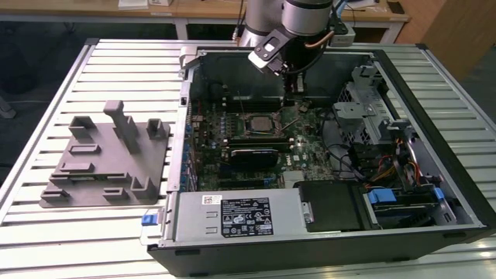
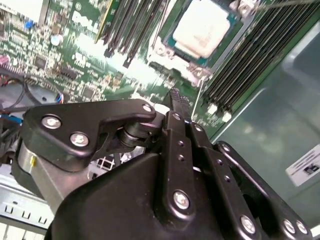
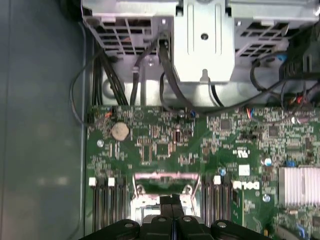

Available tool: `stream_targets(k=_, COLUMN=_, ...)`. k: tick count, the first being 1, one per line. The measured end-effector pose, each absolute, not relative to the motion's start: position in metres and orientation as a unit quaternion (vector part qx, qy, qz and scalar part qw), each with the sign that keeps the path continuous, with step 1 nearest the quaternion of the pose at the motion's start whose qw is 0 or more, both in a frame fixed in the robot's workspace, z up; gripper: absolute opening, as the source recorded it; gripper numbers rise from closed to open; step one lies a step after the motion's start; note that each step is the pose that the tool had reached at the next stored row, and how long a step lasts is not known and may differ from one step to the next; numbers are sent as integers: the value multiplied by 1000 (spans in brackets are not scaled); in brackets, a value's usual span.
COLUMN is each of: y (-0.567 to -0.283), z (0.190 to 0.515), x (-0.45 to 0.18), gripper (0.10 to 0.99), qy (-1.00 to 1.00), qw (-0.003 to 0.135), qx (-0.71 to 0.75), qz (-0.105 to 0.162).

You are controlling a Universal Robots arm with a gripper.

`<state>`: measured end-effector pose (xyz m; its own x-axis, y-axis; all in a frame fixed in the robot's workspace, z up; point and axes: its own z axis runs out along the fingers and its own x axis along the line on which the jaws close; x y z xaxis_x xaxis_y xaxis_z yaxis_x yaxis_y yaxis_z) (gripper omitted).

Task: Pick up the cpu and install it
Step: 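Close the cpu cover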

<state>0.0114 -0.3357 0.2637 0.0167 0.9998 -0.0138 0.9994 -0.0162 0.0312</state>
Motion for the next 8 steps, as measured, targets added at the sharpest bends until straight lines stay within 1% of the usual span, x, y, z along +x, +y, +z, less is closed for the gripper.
stream_targets(k=8, y=-336, z=264, x=34, gripper=106, qy=701, qw=15, qx=713, qz=6)
